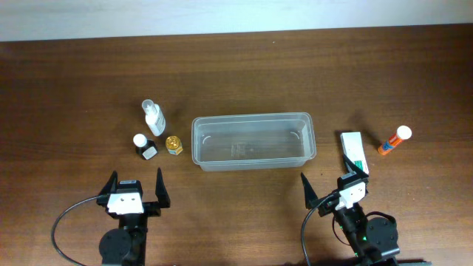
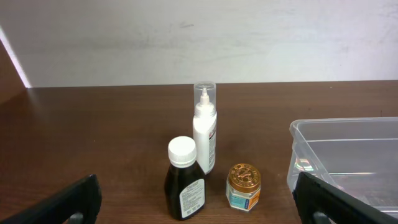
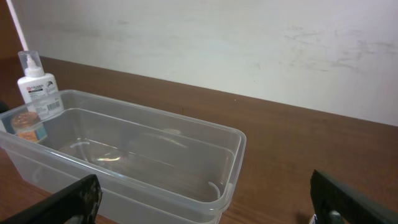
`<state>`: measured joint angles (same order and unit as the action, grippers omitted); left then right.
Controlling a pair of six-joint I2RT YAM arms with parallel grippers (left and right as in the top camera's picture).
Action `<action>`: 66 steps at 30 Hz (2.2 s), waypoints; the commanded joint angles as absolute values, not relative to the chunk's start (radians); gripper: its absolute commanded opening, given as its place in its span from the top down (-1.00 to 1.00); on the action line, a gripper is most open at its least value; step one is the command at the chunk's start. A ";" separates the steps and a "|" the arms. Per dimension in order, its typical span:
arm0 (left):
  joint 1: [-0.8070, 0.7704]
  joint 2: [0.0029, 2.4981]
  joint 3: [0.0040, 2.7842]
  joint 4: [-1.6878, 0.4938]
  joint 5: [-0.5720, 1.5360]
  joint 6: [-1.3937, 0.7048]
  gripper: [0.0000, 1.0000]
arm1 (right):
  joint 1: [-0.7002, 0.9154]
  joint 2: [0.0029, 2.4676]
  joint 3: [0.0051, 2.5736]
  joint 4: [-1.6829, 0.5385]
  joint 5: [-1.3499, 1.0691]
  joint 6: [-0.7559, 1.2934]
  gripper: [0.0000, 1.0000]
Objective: Pack container
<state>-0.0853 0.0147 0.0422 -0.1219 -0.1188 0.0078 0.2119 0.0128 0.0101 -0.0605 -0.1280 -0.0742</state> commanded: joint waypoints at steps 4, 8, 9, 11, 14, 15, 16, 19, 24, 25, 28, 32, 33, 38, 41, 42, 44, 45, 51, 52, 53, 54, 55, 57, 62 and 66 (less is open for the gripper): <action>-0.080 0.007 0.031 -0.117 -0.109 0.023 -0.99 | 0.208 0.006 0.006 -0.067 -0.119 -0.062 -0.97; -0.080 0.007 0.031 -0.117 -0.109 0.023 -0.99 | 0.208 0.006 0.006 -0.067 -0.119 -0.062 -0.97; -0.080 0.007 0.031 -0.117 -0.109 0.024 -0.99 | 0.208 0.006 0.006 -0.067 -0.119 -0.062 -0.96; -0.080 0.007 0.031 -0.117 -0.109 0.023 -0.99 | 0.208 0.006 0.006 -0.067 -0.119 -0.062 -0.97; -0.080 0.007 0.031 -0.117 -0.109 0.023 -0.99 | 0.208 0.006 0.006 -0.067 -0.119 -0.062 -0.97; -0.080 0.007 0.031 -0.117 -0.109 0.023 -0.99 | 0.208 0.006 0.006 -0.067 -0.119 -0.062 -0.97; -0.080 0.007 0.031 -0.117 -0.109 0.023 -0.99 | 0.208 0.006 0.006 -0.067 -0.119 -0.062 -0.97; -0.080 0.007 0.031 -0.117 -0.109 0.023 -0.99 | 0.208 0.006 0.006 -0.067 -0.119 -0.062 -0.97; -0.080 0.007 0.031 -0.117 -0.109 0.023 -0.99 | 0.208 0.006 0.006 -0.067 -0.119 -0.062 -0.97; -0.080 0.007 0.031 -0.117 -0.109 0.023 -0.99 | 0.208 0.006 0.006 -0.067 -0.119 -0.062 -0.97; -0.080 0.007 0.031 -0.117 -0.109 0.023 -0.99 | 0.208 0.006 0.006 -0.067 -0.119 -0.062 -0.97; -0.080 0.007 0.031 -0.117 -0.109 0.024 -0.99 | 0.208 0.006 0.006 -0.067 -0.119 -0.062 -0.97; -0.080 0.007 0.031 -0.117 -0.109 0.023 -0.99 | 0.208 0.006 0.006 -0.067 -0.119 -0.062 -0.97; -0.080 0.007 0.031 -0.117 -0.109 0.023 -0.99 | 0.208 0.006 0.006 -0.067 -0.119 -0.062 -0.97; -0.080 0.007 0.031 -0.117 -0.109 0.023 -0.99 | 0.208 0.006 0.006 -0.067 -0.119 -0.062 -0.97; -0.080 0.007 0.031 -0.117 -0.109 0.023 -0.99 | 0.208 0.006 0.006 -0.067 -0.119 -0.062 -0.97; -0.080 0.007 0.031 -0.117 -0.109 0.023 -0.99 | 0.208 0.006 0.006 -0.067 -0.119 -0.062 -0.97; -0.080 0.007 0.031 -0.116 -0.108 0.023 -0.99 | 0.208 0.006 0.006 -0.067 -0.119 -0.062 -0.97; -0.080 0.007 0.031 -0.094 0.077 0.012 -0.99 | 0.208 0.006 0.006 -0.067 -0.119 -0.062 -0.97; -0.080 0.007 0.031 -0.080 0.131 0.012 -0.99 | 0.208 0.006 0.006 -0.067 -0.119 -0.062 -0.97; -0.080 0.007 0.034 -0.062 0.195 0.012 -0.99 | 0.208 0.006 0.006 -0.067 -0.119 -0.062 -0.97; -0.080 0.007 0.041 -0.051 0.241 0.012 -0.99 | 0.208 0.006 0.006 -0.067 -0.119 -0.062 -0.96; -0.080 0.007 0.055 -0.049 0.258 0.012 -0.99 | 0.208 0.006 0.006 -0.067 -0.119 -0.062 -0.97; -0.080 0.007 0.095 -0.066 0.253 0.012 -0.99 | 0.208 0.006 0.006 -0.067 -0.119 -0.062 -0.97; -0.080 0.059 0.302 -0.178 0.170 0.017 -0.99 | 0.208 0.006 0.006 -0.067 -0.119 -0.062 -0.97; -0.080 0.202 0.524 -0.294 0.156 0.071 -0.99 | 0.208 0.006 0.006 -0.067 -0.119 -0.062 -0.97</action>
<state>-0.0845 0.1036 0.3607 -0.2432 0.1684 0.0147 0.2119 0.0128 0.0101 -0.0605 -0.1280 -0.0746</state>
